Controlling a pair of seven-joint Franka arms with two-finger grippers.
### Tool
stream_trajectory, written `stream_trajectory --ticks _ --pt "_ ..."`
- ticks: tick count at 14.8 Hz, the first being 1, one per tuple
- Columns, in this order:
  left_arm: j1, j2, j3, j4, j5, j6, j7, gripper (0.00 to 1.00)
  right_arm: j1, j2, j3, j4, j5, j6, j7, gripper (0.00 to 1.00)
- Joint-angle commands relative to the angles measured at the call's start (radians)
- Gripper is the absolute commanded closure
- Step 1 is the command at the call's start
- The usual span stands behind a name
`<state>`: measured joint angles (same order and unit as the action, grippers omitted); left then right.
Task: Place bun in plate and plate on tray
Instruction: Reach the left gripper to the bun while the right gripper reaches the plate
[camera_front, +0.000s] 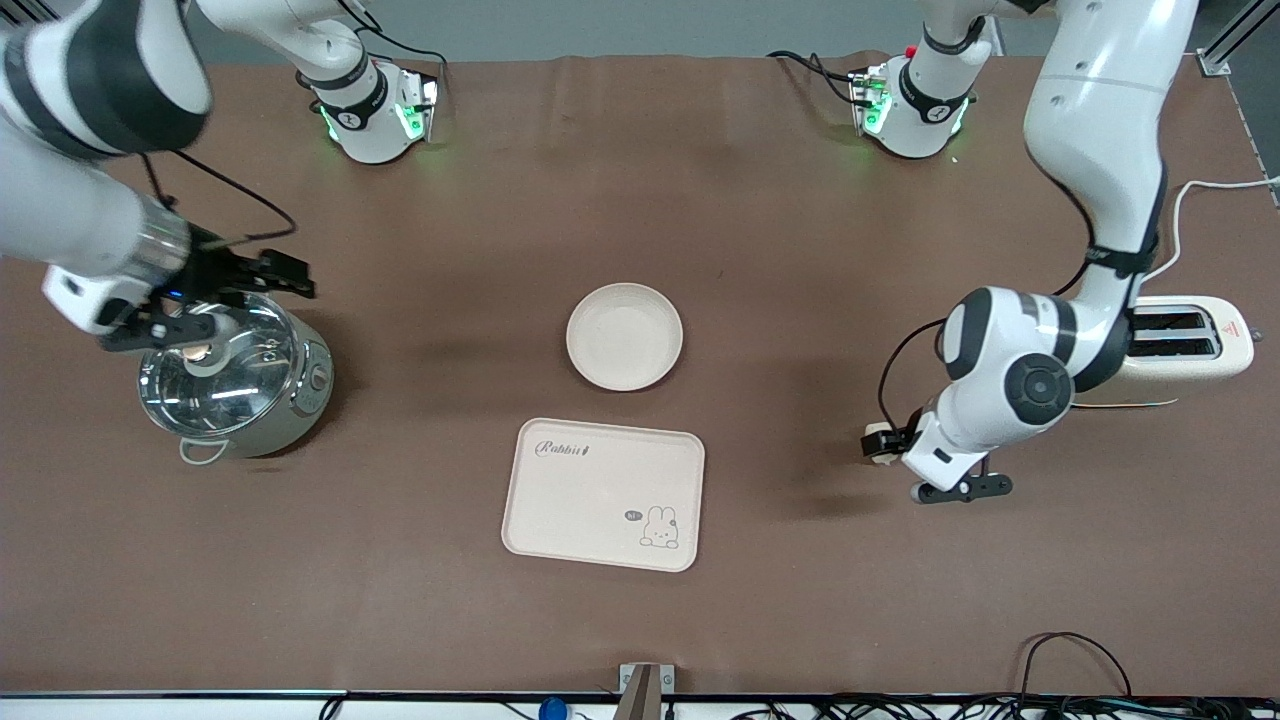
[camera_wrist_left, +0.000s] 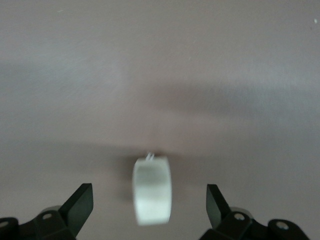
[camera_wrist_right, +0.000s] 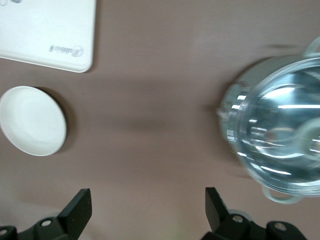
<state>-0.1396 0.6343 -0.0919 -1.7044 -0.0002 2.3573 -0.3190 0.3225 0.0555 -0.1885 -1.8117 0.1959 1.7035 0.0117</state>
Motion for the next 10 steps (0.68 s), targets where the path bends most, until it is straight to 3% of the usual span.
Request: stream_trajectory --ticks 1,3,7,10 --pt "-0.003 0.027 -0.009 -0.047 -0.017 0.127 -0.012 0.00 0.052 -0.017 -0.008 -0.124 0.066 0.114 0.030 0.00" --pt "0.012 0.025 -0.032 -0.069 -0.023 0.132 -0.012 0.13 0.072 -0.017 -0.008 -0.213 0.124 0.213 0.030 0.00" --pt "0.020 0.002 -0.054 -0.127 -0.023 0.132 -0.005 0.66 0.170 0.029 -0.008 -0.382 0.290 0.492 0.031 0.00" --pt "0.018 -0.007 -0.055 -0.129 -0.017 0.131 0.012 0.87 0.275 0.131 -0.008 -0.415 0.401 0.628 0.031 0.00"
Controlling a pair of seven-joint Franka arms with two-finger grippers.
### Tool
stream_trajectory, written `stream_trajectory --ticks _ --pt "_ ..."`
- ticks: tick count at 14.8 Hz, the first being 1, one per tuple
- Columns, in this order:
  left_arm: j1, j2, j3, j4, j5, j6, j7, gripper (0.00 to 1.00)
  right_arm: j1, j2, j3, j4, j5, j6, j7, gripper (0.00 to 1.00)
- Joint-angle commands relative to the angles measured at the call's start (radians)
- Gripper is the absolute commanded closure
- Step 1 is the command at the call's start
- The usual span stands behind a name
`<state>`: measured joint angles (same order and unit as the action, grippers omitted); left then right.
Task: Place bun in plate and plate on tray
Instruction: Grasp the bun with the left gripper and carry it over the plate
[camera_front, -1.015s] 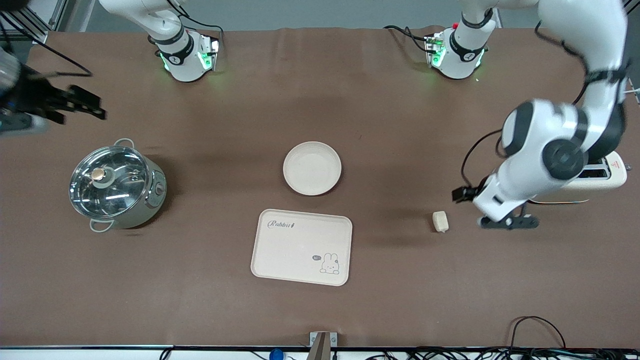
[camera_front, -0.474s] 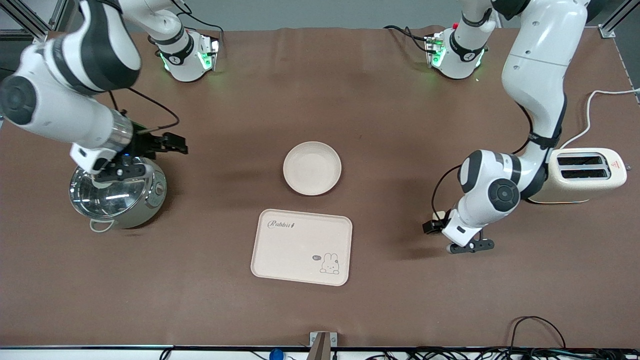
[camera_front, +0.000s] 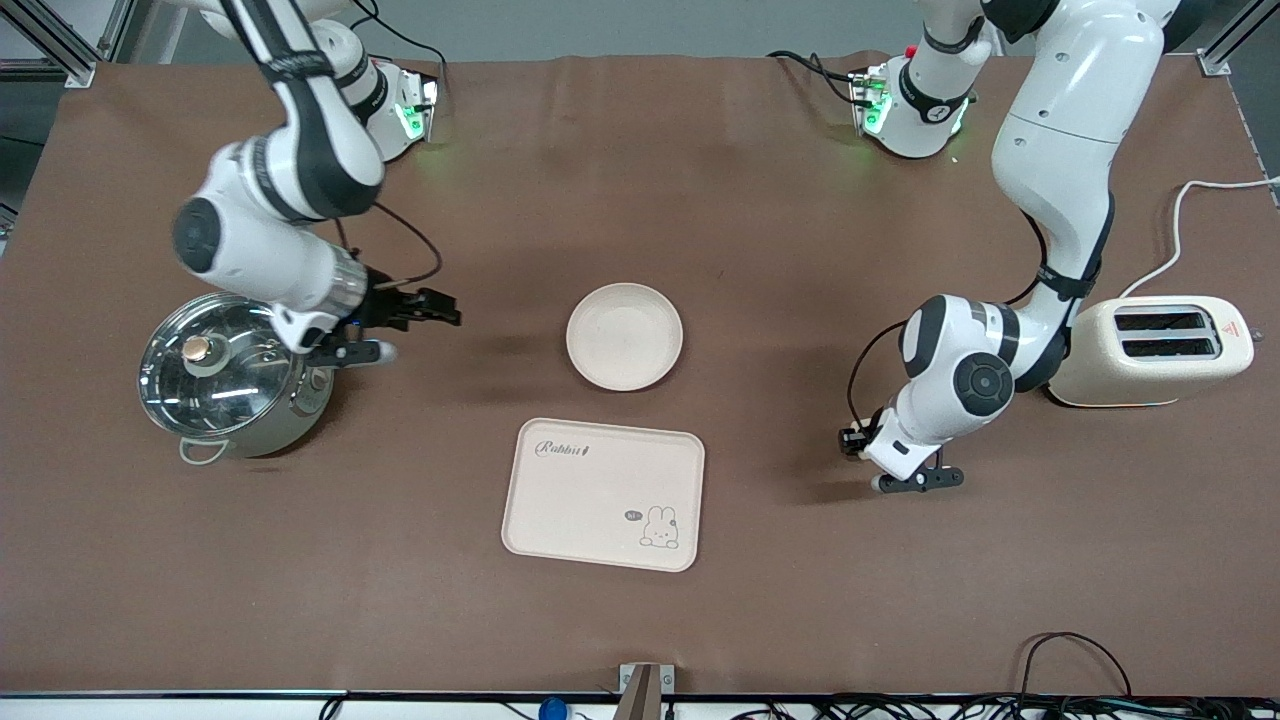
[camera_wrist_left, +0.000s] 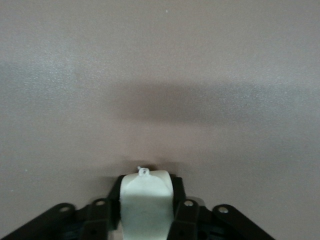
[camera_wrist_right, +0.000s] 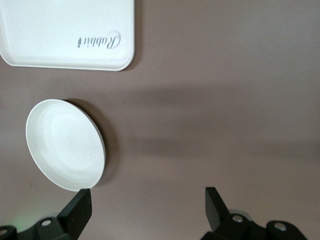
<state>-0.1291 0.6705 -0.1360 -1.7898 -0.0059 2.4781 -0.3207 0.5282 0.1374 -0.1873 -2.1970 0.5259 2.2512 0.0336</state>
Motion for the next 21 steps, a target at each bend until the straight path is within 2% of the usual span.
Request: stream_trajectory --ticks 1,4,6,8,11,15,17,19,20,21 --pt "0.000 -0.054 -0.022 -0.043 -0.011 0.007 0.018 0.89 0.106 0.073 -0.009 -0.043 0.119 0.126 0.009 0.00" --pt "-0.015 -0.092 -0.092 -0.023 -0.008 -0.028 -0.021 0.90 0.188 0.134 -0.009 -0.044 0.282 0.186 0.009 0.00" --pt "-0.078 -0.094 -0.108 0.035 -0.002 -0.120 -0.153 0.90 0.235 0.175 -0.009 -0.043 0.333 0.247 0.009 0.00" --pt "-0.142 -0.094 -0.109 0.081 -0.002 -0.177 -0.268 0.90 0.269 0.208 -0.009 -0.040 0.362 0.301 0.009 0.00" --pt "-0.248 -0.085 -0.111 0.121 -0.002 -0.179 -0.472 0.91 0.289 0.226 -0.009 -0.032 0.400 0.324 0.008 0.00" --pt "-0.401 0.007 -0.109 0.223 -0.006 -0.173 -0.728 0.89 0.318 0.258 -0.009 -0.010 0.421 0.329 0.008 0.00" --pt "-0.438 0.037 -0.109 0.237 -0.005 -0.133 -0.802 0.81 0.322 0.275 -0.009 0.005 0.430 0.329 0.008 0.00" --pt "-0.469 0.064 -0.109 0.236 -0.006 -0.040 -0.842 0.69 0.328 0.294 -0.009 0.026 0.451 0.329 0.008 0.00" --pt "-0.478 0.082 -0.109 0.237 -0.006 -0.004 -0.860 0.56 0.331 0.306 -0.009 0.039 0.460 0.329 0.008 0.00" --pt "-0.487 0.098 -0.106 0.236 -0.002 0.030 -0.868 0.30 0.337 0.321 -0.009 0.051 0.465 0.330 0.008 0.00"
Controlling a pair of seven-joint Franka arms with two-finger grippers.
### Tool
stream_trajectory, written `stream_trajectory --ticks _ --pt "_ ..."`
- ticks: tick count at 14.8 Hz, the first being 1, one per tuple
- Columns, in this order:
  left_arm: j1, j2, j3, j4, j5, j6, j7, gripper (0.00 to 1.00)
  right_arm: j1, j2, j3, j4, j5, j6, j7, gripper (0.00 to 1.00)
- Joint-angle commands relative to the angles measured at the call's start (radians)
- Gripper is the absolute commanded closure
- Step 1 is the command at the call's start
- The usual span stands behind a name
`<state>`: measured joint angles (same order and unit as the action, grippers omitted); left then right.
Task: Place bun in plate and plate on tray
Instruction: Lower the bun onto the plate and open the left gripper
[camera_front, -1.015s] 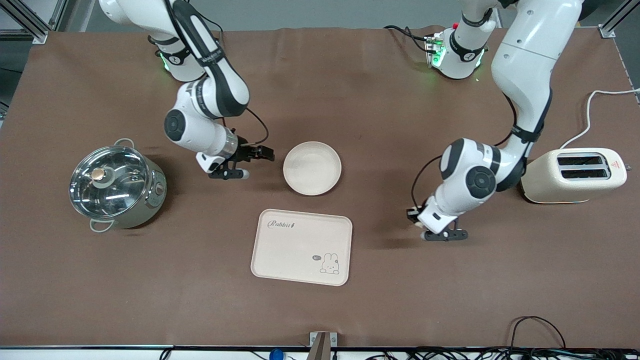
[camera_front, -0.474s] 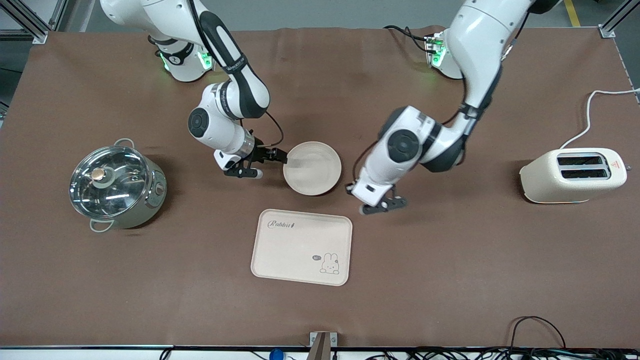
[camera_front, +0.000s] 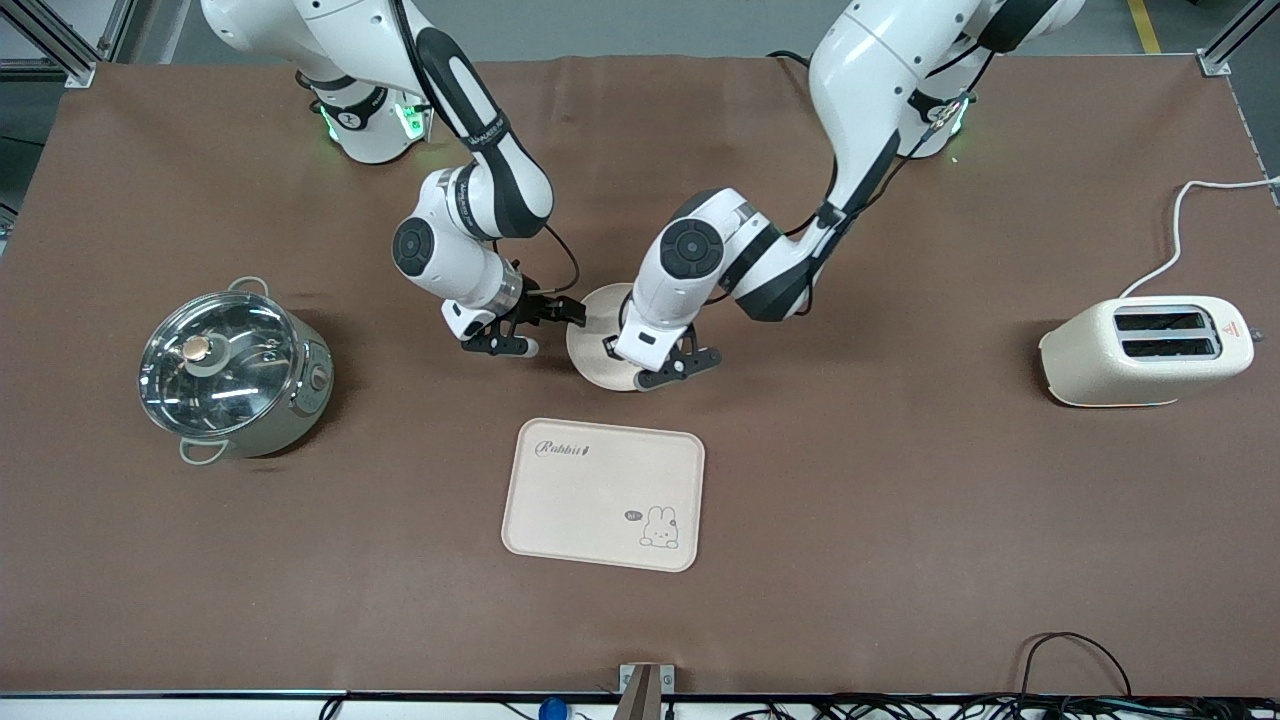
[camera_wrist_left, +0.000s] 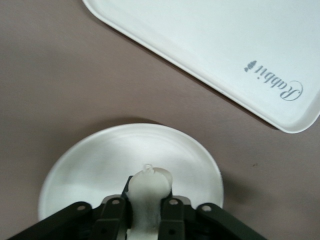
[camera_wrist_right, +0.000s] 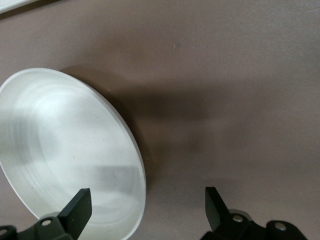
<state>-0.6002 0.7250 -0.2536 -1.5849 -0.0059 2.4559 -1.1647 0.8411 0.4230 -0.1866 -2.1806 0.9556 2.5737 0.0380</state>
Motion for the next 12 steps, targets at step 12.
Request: stream_trajectory --ticks 12 --pt "-0.032 0.037 0.024 0.020 0.035 0.083 -0.039 0.00 0.049 0.085 -0.010 0.085 0.052 0.054 0.003 0.35"
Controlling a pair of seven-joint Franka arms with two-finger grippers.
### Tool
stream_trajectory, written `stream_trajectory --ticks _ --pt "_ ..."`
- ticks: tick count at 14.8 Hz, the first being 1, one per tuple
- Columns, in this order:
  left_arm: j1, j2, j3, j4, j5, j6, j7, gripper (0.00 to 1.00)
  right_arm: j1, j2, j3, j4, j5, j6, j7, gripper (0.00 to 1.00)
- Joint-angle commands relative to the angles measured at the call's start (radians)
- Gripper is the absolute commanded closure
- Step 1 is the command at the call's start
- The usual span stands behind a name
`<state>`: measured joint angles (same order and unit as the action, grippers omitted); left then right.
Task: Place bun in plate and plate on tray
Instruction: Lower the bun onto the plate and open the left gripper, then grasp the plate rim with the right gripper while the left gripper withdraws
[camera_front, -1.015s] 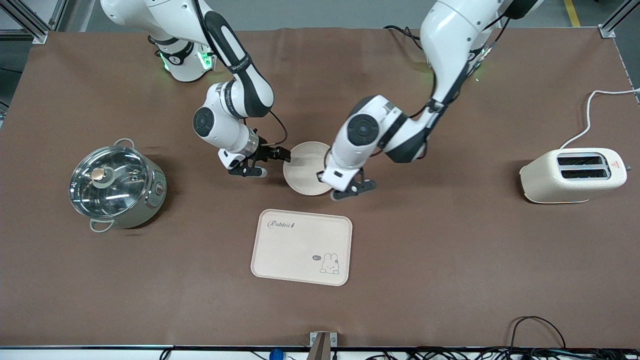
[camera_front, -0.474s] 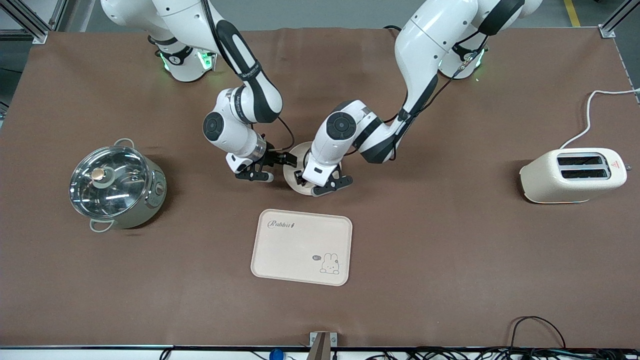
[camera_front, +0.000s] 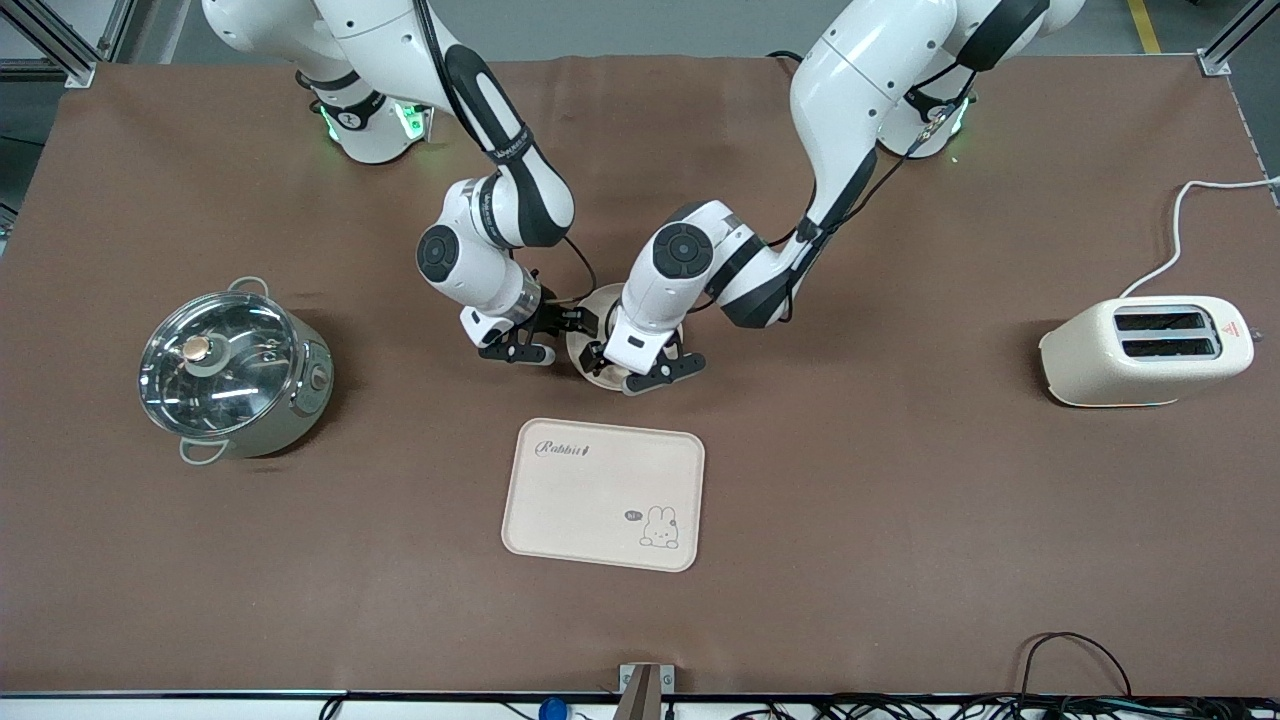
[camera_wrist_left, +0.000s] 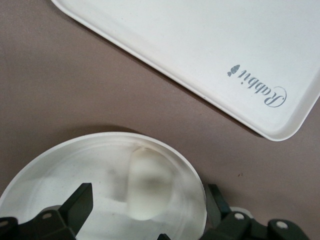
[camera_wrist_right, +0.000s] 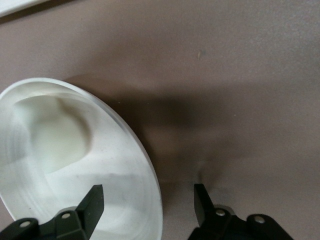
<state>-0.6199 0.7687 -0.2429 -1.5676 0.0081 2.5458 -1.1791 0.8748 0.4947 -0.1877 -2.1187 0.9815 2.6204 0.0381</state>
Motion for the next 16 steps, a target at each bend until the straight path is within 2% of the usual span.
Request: stream_trajectory --ticks 1,3,4,8,11,13,16 --pt "-0.006 -0.009 0.014 0.004 0.024 -0.025 -0.020 0.00 0.015 0.015 -0.009 0.029 0.026 0.007 0.000 0.42" --pt "0.026 -0.058 0.025 0.014 0.143 -0.140 0.015 0.00 0.013 0.021 -0.009 0.032 0.026 0.007 -0.007 0.54" --pt "0.069 -0.093 0.024 0.014 0.214 -0.215 0.066 0.00 0.013 0.022 -0.009 0.034 0.025 0.007 -0.009 0.63" --pt "0.262 -0.227 0.010 0.014 0.222 -0.387 0.434 0.00 0.013 0.024 -0.009 0.032 0.026 0.007 -0.007 0.99" --pt "0.380 -0.330 0.011 0.018 0.210 -0.467 0.593 0.00 -0.014 0.003 -0.009 0.031 0.026 -0.006 -0.006 1.00" --pt "0.465 -0.408 0.005 0.018 0.207 -0.530 0.677 0.00 -0.029 -0.075 -0.010 0.028 0.032 -0.060 -0.007 1.00" --pt "0.566 -0.520 0.005 0.020 0.118 -0.649 0.882 0.00 -0.080 -0.139 -0.012 0.032 0.032 -0.098 -0.007 1.00"
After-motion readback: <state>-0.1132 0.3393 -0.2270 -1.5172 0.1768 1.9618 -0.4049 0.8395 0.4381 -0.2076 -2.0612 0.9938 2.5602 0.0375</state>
